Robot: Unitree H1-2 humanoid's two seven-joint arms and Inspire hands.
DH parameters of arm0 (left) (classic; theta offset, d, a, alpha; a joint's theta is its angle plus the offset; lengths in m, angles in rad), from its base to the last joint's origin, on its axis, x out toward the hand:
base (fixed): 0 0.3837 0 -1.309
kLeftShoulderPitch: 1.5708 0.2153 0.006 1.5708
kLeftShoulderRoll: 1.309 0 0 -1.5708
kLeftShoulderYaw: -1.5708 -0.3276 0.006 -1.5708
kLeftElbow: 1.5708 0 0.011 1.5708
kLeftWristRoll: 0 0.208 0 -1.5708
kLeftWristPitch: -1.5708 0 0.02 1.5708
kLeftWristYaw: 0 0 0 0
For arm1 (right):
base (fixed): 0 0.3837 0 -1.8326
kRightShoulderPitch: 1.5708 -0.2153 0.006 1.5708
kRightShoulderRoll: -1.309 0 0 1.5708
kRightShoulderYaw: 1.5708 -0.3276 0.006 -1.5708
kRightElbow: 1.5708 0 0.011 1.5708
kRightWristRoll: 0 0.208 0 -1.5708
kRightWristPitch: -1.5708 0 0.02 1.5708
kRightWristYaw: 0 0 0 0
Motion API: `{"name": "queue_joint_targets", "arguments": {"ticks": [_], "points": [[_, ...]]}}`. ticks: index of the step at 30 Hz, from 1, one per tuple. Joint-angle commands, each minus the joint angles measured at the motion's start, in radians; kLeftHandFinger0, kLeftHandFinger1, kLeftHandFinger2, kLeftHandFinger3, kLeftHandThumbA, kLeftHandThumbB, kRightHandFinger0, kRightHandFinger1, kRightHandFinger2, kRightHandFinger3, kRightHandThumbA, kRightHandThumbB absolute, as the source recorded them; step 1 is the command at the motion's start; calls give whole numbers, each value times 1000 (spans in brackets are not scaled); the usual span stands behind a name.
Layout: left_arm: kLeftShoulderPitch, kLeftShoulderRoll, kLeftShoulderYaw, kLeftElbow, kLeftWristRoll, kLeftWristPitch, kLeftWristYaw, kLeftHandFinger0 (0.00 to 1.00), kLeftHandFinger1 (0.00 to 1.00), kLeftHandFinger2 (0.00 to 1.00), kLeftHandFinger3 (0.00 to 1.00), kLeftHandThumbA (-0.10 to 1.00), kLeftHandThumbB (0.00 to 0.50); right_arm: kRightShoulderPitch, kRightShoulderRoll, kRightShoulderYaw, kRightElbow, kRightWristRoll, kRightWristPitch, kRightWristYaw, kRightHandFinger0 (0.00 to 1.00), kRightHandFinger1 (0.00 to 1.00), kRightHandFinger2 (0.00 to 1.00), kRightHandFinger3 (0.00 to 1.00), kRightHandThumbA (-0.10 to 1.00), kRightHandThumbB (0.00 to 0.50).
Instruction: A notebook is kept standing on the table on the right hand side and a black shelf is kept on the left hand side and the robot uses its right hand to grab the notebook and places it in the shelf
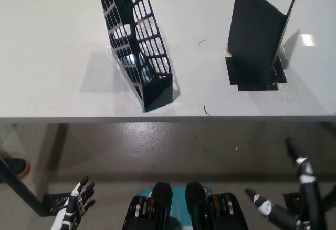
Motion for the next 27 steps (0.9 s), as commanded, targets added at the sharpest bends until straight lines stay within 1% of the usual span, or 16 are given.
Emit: {"name": "queue_joint_targets", "arguments": {"ticks": [1, 3, 4, 5, 8, 11, 12, 14, 16, 19, 20, 21, 22, 24, 25, 27], "points": [[11, 9, 2, -27, -13, -33, -12, 1000, 1000, 1000, 1000, 1000, 397, -110, 17, -54, -77, -48, 47, -52, 1000, 1000, 1000, 1000, 971, 294], [12, 7, 3, -20, -14, -41, -13, 1000, 1000, 1000, 1000, 1000, 397, -165, 17, -80, -76, -36, 84, -53, 1000, 1000, 1000, 1000, 989, 304], [17, 6, 6, -16, -26, -47, -15, 1000, 1000, 1000, 1000, 1000, 390, -201, 22, -91, -70, -24, 102, -57, 1000, 1000, 1000, 1000, 977, 291], [18, 6, 6, -17, -19, -45, -12, 1000, 1000, 1000, 1000, 1000, 391, -254, 20, -111, -68, -37, 155, -57, 1000, 1000, 1000, 1000, 1000, 317], [28, 11, 8, -13, -16, -57, -14, 1000, 1000, 1000, 1000, 1000, 385, -353, 14, -143, -38, -35, 237, -57, 1000, 1000, 1000, 1000, 1000, 336], [29, 11, 10, -9, -18, -62, -13, 1000, 1000, 1000, 1000, 1000, 388, -439, -3, -173, 16, -4, 283, -56, 1000, 1000, 1000, 1000, 1000, 372], [29, 11, 11, -6, -21, -65, -14, 1000, 1000, 1000, 1000, 1000, 387, -463, -7, -182, 33, 11, 296, -56, 1000, 1000, 1000, 1000, 1000, 375], [34, 12, 12, -5, -17, -68, -13, 1000, 1000, 1000, 1000, 1000, 401, -518, -14, -204, 99, 48, 283, -67, 1000, 1000, 1000, 1000, 1000, 363], [33, 12, 14, -2, -16, -70, -12, 1000, 1000, 1000, 1000, 1000, 400, -585, -28, -227, 178, 95, 287, -64, 1000, 1000, 1000, 1000, 1000, 384], [32, 15, 12, -1, -15, -71, -14, 1000, 1000, 1000, 1000, 1000, 397, -653, -41, -253, 260, 128, 293, -67, 1000, 1000, 1000, 1000, 999, 400], [29, 14, 10, -2, -15, -66, -15, 1000, 1000, 1000, 1000, 1000, 401, -694, -45, -271, 311, 169, 294, -65, 1000, 1000, 1000, 1000, 932, 396], [28, 14, 10, 1, -13, -69, -13, 1000, 1000, 1000, 1000, 1000, 405, -721, -49, -279, 355, 179, 281, -71, 1000, 1000, 1000, 1000, 903, 390], [28, 14, 9, 6, -14, -72, -14, 1000, 1000, 1000, 1000, 1000, 411, -761, -55, -285, 425, 158, 277, -98, 1000, 1000, 1000, 1000, 898, 398], [32, 14, 7, 3, -19, -66, -18, 1000, 1000, 1000, 1000, 1000, 409, -823, -71, -283, 535, 145, 280, -110, 1000, 1000, 1000, 1000, 950, 409], [33, 14, 7, 4, -18, -70, -18, 1000, 1000, 1000, 1000, 1000, 411, -861, -75, -288, 594, 153, 295, -113, 1000, 1000, 1000, 1000, 957, 416], [33, 14, 5, 9, -16, -75, -20, 1000, 1000, 1000, 1000, 1000, 413, -903, -78, -299, 660, 167, 312, -124, 1000, 1000, 1000, 1000, 958, 450]]}}
